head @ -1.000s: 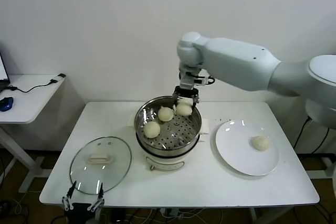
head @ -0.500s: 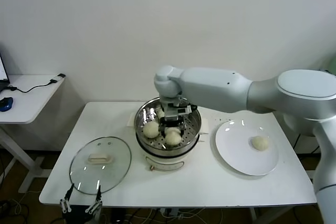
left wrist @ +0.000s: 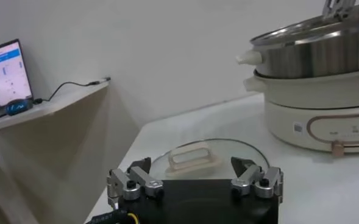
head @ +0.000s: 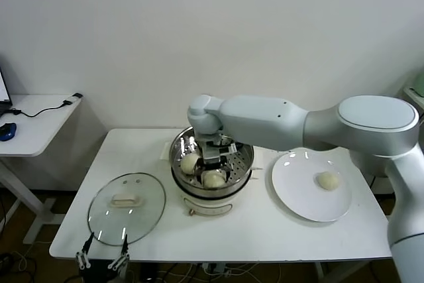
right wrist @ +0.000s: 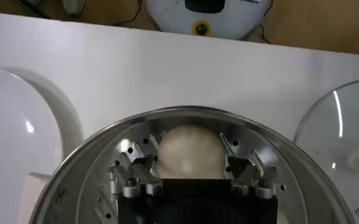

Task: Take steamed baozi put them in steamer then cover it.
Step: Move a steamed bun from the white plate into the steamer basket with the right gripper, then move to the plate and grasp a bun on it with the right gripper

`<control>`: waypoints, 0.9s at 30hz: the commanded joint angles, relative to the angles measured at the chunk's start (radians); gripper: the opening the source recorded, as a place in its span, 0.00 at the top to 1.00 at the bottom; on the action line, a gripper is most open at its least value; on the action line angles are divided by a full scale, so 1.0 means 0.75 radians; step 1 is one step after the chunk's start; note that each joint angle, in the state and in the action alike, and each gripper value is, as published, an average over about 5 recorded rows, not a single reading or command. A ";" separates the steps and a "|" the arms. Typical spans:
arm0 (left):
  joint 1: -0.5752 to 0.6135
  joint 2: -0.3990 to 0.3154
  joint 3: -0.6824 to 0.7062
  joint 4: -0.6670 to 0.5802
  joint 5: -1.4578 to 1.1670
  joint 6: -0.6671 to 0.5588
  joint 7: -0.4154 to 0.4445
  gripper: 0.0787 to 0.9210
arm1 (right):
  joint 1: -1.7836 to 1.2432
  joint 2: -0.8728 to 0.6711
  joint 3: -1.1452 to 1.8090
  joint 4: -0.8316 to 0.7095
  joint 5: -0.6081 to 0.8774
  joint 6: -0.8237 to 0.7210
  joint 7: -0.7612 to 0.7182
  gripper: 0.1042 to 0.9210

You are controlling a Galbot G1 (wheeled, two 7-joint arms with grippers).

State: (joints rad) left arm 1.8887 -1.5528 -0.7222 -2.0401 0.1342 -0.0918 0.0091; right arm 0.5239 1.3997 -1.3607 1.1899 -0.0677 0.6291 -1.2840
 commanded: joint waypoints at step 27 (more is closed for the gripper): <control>-0.017 0.000 0.020 -0.034 0.004 0.012 0.008 0.12 | 0.038 -1.050 0.027 0.017 0.245 -0.990 0.272 0.12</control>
State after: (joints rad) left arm 1.8779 -1.5438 -0.7108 -2.0530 0.1384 -0.0885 0.0131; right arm 0.6865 0.9129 -1.4030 1.1624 0.1483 0.1840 -1.1315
